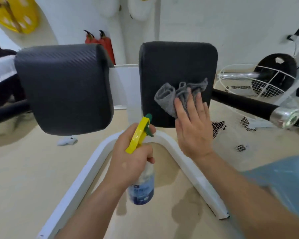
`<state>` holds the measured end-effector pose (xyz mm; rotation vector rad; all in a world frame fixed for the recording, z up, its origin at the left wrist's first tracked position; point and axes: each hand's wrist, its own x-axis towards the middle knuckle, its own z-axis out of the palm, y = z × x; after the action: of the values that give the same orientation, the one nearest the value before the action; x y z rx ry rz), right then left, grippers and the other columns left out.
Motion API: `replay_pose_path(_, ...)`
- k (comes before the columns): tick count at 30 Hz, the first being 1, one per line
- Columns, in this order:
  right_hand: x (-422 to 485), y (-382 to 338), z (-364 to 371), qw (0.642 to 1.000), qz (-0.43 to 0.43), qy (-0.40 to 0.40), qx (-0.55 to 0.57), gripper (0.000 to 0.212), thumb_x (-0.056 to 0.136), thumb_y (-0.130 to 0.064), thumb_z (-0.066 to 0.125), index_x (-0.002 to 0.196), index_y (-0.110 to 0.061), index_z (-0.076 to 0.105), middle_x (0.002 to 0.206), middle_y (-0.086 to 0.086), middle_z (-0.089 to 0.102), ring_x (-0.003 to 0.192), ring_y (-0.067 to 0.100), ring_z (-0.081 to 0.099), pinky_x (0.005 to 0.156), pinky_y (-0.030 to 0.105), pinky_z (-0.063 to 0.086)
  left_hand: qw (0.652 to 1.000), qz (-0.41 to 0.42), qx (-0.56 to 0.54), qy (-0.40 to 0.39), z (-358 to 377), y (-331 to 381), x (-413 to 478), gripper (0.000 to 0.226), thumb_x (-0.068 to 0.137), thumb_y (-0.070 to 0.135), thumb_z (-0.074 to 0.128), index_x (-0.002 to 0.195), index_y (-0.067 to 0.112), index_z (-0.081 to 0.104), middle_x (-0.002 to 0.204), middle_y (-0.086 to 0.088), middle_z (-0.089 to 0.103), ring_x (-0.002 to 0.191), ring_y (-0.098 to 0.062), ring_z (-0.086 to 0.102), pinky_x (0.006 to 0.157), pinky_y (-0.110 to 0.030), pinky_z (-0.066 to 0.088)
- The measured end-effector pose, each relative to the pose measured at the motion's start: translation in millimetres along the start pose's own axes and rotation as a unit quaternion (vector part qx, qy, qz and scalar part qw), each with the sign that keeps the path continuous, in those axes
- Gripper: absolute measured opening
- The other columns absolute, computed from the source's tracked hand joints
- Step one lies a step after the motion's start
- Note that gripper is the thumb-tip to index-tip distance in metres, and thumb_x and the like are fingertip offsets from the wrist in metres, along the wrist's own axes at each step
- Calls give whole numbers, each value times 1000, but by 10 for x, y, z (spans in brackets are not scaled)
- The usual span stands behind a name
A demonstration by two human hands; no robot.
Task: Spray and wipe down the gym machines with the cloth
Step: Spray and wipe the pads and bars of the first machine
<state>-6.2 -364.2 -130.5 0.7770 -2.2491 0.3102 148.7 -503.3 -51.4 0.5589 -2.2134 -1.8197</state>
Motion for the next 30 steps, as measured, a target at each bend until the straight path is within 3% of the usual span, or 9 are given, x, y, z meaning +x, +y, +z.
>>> replay_pose_path(3, -225, 34, 105, 995, -86, 7, -44, 62, 99, -24, 50, 155, -23, 23, 162, 10, 17, 150, 35, 17, 122, 50, 17, 1000, 1, -24, 9, -101, -54, -66, 48, 72, -15, 56, 98, 21, 73, 95, 4, 71, 54, -8, 61, 57, -18, 53)
replay_pose_path(6, 166, 94, -47, 987, -151, 1, -53, 55, 102, -29, 46, 155, -25, 30, 163, 10, 21, 150, 36, 22, 121, 52, 19, 999, -4, -47, 16, -208, -79, -120, 46, 72, -16, 56, 98, 17, 73, 99, -2, 70, 53, -9, 59, 53, -17, 50)
replay_pose_path(10, 757, -98, -289, 991, -124, -21, -36, 56, 103, -32, 38, 157, -28, 27, 166, 7, 15, 153, 31, 12, 123, 51, 11, 998, -24, -47, 33, -280, -114, -120, 45, 72, -14, 56, 98, 19, 73, 96, -1, 71, 53, -8, 61, 53, -15, 49)
replay_pose_path(14, 1026, -381, -320, 998, -68, -3, -8, 59, 100, -30, 36, 158, -28, 25, 166, 5, 17, 153, 30, 14, 123, 49, 10, 998, -31, -33, 37, -265, -141, -114, 44, 74, -12, 57, 95, 23, 73, 86, -3, 70, 53, -9, 65, 53, -14, 51)
replay_pose_path(18, 1048, -527, -247, 996, -80, 48, 16, 55, 98, -23, 42, 153, -23, 39, 162, 6, 29, 150, 33, 23, 122, 48, 14, 997, -34, -39, 50, -244, -187, -89, 44, 73, -12, 56, 96, 21, 73, 89, -1, 70, 53, -9, 64, 56, -18, 53)
replay_pose_path(21, 711, -528, -66, 975, -216, 47, 13, 49, 93, -15, 49, 141, -19, 54, 153, 7, 46, 146, 38, 31, 119, 50, 19, 997, -26, -42, 59, -204, -219, -90, 41, 74, -13, 55, 96, 18, 71, 91, -4, 70, 52, -12, 63, 56, -19, 52)
replay_pose_path(25, 92, -239, 147, 905, -408, -61, -101, 34, 98, -16, 45, 124, -10, 66, 141, 10, 58, 149, 33, 26, 124, 48, 12, 997, -17, -37, 60, -212, -234, -157, 41, 73, -15, 56, 96, 16, 72, 90, -7, 71, 55, -16, 64, 54, -17, 51)
replay_pose_path(28, 103, -18, -9, 850, -485, -111, -171, 30, 97, -17, 48, 112, -13, 73, 137, 6, 62, 150, 27, 27, 124, 48, 6, 996, -32, -52, 70, -270, -237, -195, 43, 73, -15, 55, 97, 15, 73, 99, 1, 72, 57, -16, 62, 54, -17, 52)
replay_pose_path(30, 258, -83, -160, 849, -506, -77, -129, 27, 98, -13, 48, 102, -13, 74, 130, 8, 65, 144, 30, 38, 123, 48, 15, 995, -25, -52, 77, -300, -240, -206, 41, 71, -12, 57, 98, 14, 73, 101, -1, 71, 58, -15, 61, 55, -18, 52)
